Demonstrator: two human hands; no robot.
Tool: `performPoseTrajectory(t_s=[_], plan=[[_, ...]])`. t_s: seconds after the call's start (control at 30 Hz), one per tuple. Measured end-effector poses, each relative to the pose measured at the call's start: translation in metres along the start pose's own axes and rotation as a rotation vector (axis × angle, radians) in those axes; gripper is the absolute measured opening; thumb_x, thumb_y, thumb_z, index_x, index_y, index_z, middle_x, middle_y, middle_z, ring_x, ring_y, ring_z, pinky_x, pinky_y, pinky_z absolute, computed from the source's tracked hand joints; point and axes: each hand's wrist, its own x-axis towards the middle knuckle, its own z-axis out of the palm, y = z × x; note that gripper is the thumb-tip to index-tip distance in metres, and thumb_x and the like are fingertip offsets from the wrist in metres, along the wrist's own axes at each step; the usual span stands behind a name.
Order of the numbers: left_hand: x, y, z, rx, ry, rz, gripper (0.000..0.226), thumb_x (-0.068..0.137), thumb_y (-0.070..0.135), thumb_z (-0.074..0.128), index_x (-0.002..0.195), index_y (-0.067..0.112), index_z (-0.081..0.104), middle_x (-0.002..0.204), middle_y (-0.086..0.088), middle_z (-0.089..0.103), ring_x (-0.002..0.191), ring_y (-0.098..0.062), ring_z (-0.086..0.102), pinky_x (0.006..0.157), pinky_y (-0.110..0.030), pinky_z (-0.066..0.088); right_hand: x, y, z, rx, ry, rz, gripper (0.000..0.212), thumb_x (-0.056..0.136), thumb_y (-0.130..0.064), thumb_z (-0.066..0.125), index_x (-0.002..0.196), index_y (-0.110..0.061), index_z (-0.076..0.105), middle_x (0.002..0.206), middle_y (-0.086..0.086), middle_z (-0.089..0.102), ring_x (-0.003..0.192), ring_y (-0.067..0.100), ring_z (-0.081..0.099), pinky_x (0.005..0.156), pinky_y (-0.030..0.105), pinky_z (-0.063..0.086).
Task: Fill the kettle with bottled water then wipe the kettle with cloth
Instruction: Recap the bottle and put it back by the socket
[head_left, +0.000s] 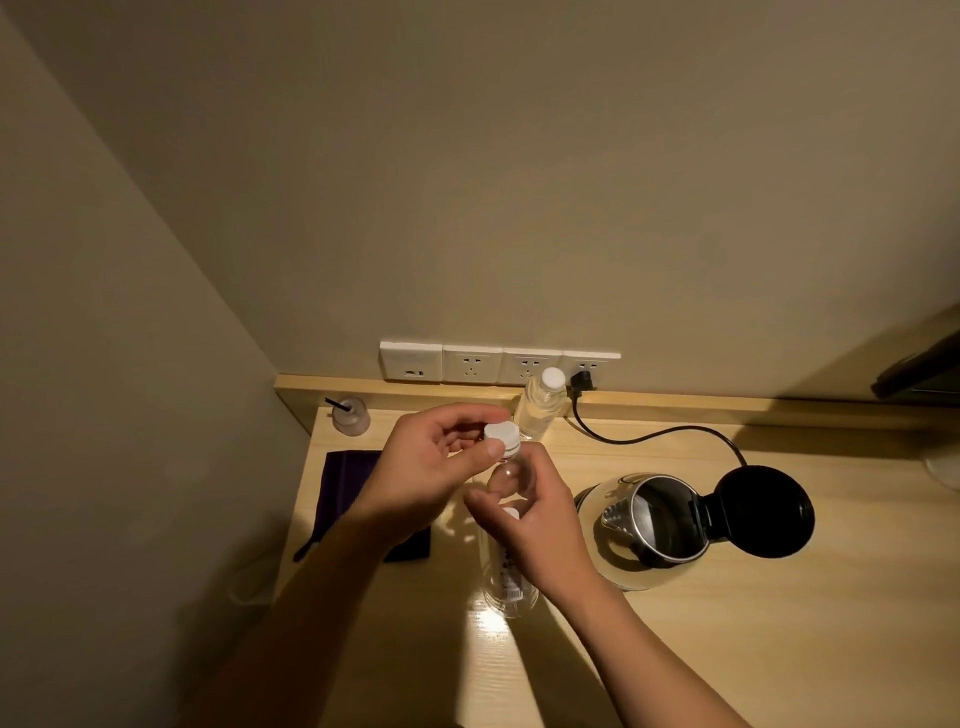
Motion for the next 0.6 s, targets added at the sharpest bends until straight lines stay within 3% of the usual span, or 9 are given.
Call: performPoseTrajectory(t_s=[0.1, 0.2, 0.27, 0.33, 0.4, 0.5, 0.6], plan=[[0.005, 0.011, -0.01, 0.083, -0.114, 0.045, 0.034, 0.094, -0.001, 0.07, 0.116, 0.025, 0.074, 0.114, 0.008, 0.08, 0.104, -0.008, 0.075, 0.086, -0.019, 0.057, 0.001, -0.003, -0.007, 0.056, -0.038, -0.043, 0.047, 0.075, -0.05, 0.084, 0.114, -0.042, 0.061, 0.086, -0.009, 0.062, 0.082, 0.006, 0.062, 0.072, 0.025, 0.054], [0.011, 0.024, -0.012, 0.231, -0.176, 0.092, 0.033, 0.094, 0.014, 0.074, 0.126, 0.024, 0.072, 0.115, 0.013, 0.076, 0.1, 0.0, 0.071, 0.082, -0.018, 0.057, 0.002, -0.007, -0.008, 0.045, 0.018, -0.064, 0.043, 0.074, -0.048, 0.083, 0.11, -0.043, 0.06, 0.084, -0.013, 0.059, 0.079, 0.004, 0.061, 0.068, 0.022, 0.053], [0.016, 0.03, -0.008, 0.343, -0.148, 0.115, 0.031, 0.091, 0.026, 0.079, 0.122, 0.027, 0.074, 0.11, 0.011, 0.073, 0.096, 0.002, 0.067, 0.079, -0.022, 0.055, 0.004, -0.01, -0.008, 0.0, 0.047, -0.078, 0.042, 0.073, -0.049, 0.082, 0.107, -0.045, 0.058, 0.084, -0.013, 0.06, 0.077, 0.005, 0.062, 0.065, 0.021, 0.052], [0.02, 0.033, -0.003, 0.48, -0.071, 0.147, 0.023, 0.088, 0.034, 0.08, 0.109, 0.026, 0.079, 0.1, 0.005, 0.07, 0.082, -0.003, 0.063, 0.071, -0.029, 0.051, 0.007, -0.012, -0.008, -0.046, 0.094, -0.086, 0.041, 0.072, -0.05, 0.08, 0.104, -0.046, 0.056, 0.084, -0.008, 0.06, 0.076, 0.01, 0.064, 0.064, 0.026, 0.054], [0.021, 0.034, 0.001, 0.521, -0.049, 0.171, 0.02, 0.088, 0.033, 0.08, 0.105, 0.022, 0.081, 0.097, -0.003, 0.068, 0.083, -0.017, 0.063, 0.075, -0.039, 0.051, 0.01, -0.014, -0.01, -0.066, 0.118, -0.083, 0.04, 0.071, -0.049, 0.08, 0.102, -0.044, 0.055, 0.083, -0.005, 0.06, 0.075, 0.014, 0.064, 0.065, 0.028, 0.054], [0.021, 0.035, -0.003, 0.368, -0.127, 0.182, 0.018, 0.09, 0.021, 0.079, 0.107, 0.017, 0.082, 0.101, -0.01, 0.068, 0.091, -0.029, 0.064, 0.079, -0.03, 0.051, 0.01, -0.019, -0.019, 0.002, -0.027, -0.069, 0.042, 0.075, -0.045, 0.082, 0.109, -0.04, 0.058, 0.083, -0.001, 0.06, 0.077, 0.012, 0.06, 0.069, 0.029, 0.052], [0.023, 0.036, -0.013, 0.229, -0.262, 0.237, 0.026, 0.087, 0.018, 0.081, 0.109, 0.006, 0.079, 0.103, -0.016, 0.07, 0.094, -0.029, 0.067, 0.083, -0.032, 0.052, 0.012, -0.032, -0.031, 0.191, -0.289, -0.032, 0.047, 0.083, -0.026, 0.081, 0.125, -0.029, 0.061, 0.084, 0.003, 0.065, 0.077, 0.025, 0.064, 0.075, 0.047, 0.056]])
